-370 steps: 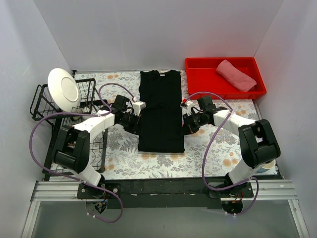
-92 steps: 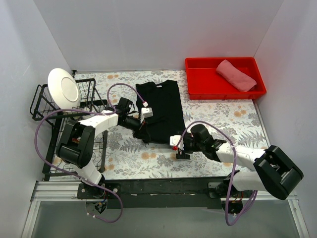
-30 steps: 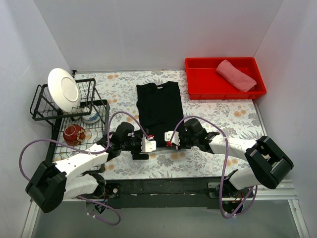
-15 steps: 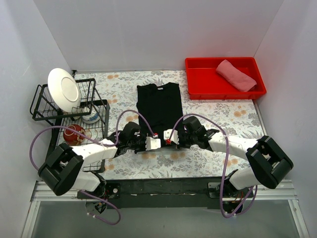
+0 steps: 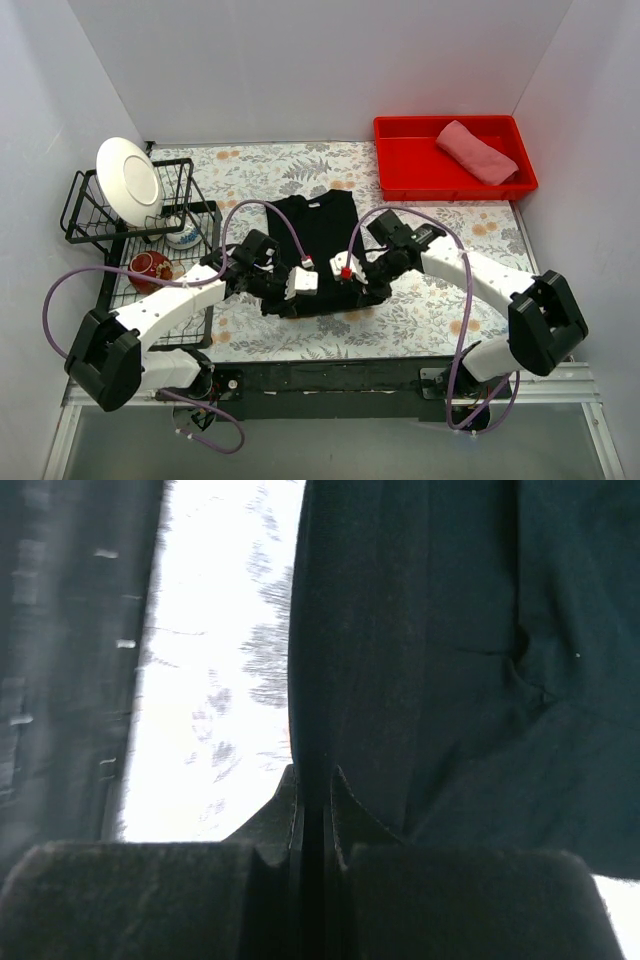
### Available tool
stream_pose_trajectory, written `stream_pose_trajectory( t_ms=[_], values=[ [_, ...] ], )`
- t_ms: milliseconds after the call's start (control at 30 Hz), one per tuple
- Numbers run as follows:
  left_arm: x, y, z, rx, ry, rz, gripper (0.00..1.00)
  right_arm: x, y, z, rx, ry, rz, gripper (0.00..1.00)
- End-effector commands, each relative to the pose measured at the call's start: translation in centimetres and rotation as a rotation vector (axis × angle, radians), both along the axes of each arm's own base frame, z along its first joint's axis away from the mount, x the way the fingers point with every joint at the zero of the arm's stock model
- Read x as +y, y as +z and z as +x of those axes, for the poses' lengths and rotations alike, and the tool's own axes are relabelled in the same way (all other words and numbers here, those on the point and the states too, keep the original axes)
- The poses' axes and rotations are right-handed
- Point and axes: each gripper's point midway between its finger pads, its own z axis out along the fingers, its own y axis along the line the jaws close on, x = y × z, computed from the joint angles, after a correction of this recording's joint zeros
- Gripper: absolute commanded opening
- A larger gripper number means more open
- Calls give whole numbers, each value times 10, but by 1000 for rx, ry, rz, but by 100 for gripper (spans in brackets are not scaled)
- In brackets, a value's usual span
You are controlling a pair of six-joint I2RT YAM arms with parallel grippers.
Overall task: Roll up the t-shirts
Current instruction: Roll the T-shirt to the center of the board.
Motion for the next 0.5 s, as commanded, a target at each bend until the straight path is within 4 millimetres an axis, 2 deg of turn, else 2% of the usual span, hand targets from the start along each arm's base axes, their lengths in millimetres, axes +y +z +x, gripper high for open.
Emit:
stream_pose_trajectory(
  t_ms=[0,33,133,233,300,467],
  values=[
    [21,-4,-32,219,-14,76,6,-33,7,-36,253,67,-104,1],
    [24,-7,-32,233,-8,86,6,-37,1,-41,313,74,-135,1],
    [27,-15,-26,265,14,95,5,-35,-5,-37,371,102,-159,1],
    [29,-22,-25,313,24,108,4,-26,-9,-27,423,114,-163,1],
    [30,-25,-25,335,19,115,4,-26,-9,-26,474,127,-175,1],
    [41,-44,-19,386,45,151,5,-17,-20,-14,532,133,-185,1]
  ],
)
